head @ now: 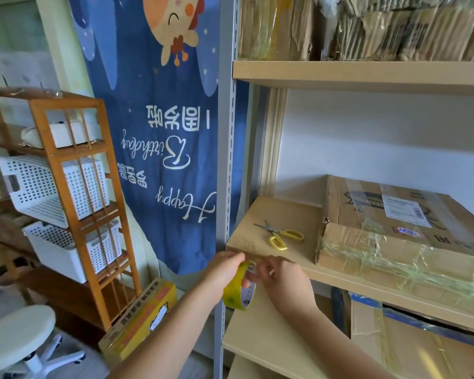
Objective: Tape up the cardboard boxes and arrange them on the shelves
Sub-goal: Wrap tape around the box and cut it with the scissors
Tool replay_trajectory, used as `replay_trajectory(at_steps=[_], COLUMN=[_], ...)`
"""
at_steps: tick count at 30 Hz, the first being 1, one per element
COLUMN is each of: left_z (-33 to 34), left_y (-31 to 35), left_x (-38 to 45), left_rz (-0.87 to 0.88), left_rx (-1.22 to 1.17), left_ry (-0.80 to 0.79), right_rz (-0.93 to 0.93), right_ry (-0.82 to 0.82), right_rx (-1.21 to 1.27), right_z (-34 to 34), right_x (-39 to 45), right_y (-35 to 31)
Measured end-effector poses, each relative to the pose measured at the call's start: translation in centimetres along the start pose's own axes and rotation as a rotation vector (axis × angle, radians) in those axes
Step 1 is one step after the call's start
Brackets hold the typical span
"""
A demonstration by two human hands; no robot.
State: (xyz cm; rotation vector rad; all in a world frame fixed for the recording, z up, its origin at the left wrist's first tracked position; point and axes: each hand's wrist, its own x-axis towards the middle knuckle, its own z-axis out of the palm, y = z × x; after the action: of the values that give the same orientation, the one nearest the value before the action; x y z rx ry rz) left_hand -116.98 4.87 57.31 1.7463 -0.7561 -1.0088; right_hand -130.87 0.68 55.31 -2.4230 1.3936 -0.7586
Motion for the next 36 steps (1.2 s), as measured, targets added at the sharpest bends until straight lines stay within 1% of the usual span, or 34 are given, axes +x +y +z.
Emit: replay_trajectory(at_steps=[2, 4, 6, 8, 10, 11, 14, 17, 19, 24, 27, 30, 33, 36], left_z=[0.0, 0.1, 0.2, 0.3, 0.4, 0.4, 0.1, 0.0, -0.1, 0.5, 2.1, 3.9, 5.8, 7.2], left_y=[0.5, 0.6, 0.5, 0.6, 0.7, 0.8, 1.2, 1.5, 1.9, 2.6, 2.6, 2.4, 2.6, 2.6], left_x=[-0.6, -0.9, -1.1, -1.2, -1.2, -1.1, -1.5, -2.3, -3.1, -4.9, -5.4, -5.8, -6.1, -6.6], left_rz=[0.028, 0.031, 0.03, 0.042, 0.052, 0.054, 0.06, 0.077, 0.11, 0.173, 0.216, 0.284, 0.252, 0.226], left_rx=[0.016, 0.004, -0.007, -0.007, 0.012, 0.019, 0.039, 0.02, -0.002, -0.041, -0.008, 0.086, 0.034, -0.011], left_ry=[-0.013, -0.021, -0.012, 0.004, 0.02, 0.031, 0.046, 0.027, 0.031, 0.014, -0.034, -0.003, -0.089, -0.151], right_rz=[0.174, 0.33, 0.46, 0.601, 0.738, 0.777, 0.741, 0.786, 0.738, 0.583, 0.465, 0.379, 0.293, 0.271], right_ry=[-0.033, -0.117, -0.163, -0.178, -0.17, -0.18, -0.179, -0.202, -0.225, -0.132, -0.009, 0.106, 0.232, 0.292], right_rx=[0.209, 0.395, 0.509, 0.637, 0.824, 0.877, 0.926, 0.92, 0.972, 0.935, 0.813, 0.603, 0.467, 0.381], right_z=[-0.1, -0.1, 0.7, 1.8, 3.0, 3.4, 3.4, 1.8, 0.8, -1.1, -2.0, -3.3, -4.6, -5.4], right_x=[0.8, 1.6, 2.7, 3.8, 4.8, 5.2, 5.1, 4.2, 4.1, 3.8, 3.5, 2.5, 1.4, 0.8], right_y=[-0.7, -1.6, -2.4, -2.8, -2.5, -2.3, -2.3, -2.8, -2.8, -1.9, -0.3, 1.1, 2.6, 3.8])
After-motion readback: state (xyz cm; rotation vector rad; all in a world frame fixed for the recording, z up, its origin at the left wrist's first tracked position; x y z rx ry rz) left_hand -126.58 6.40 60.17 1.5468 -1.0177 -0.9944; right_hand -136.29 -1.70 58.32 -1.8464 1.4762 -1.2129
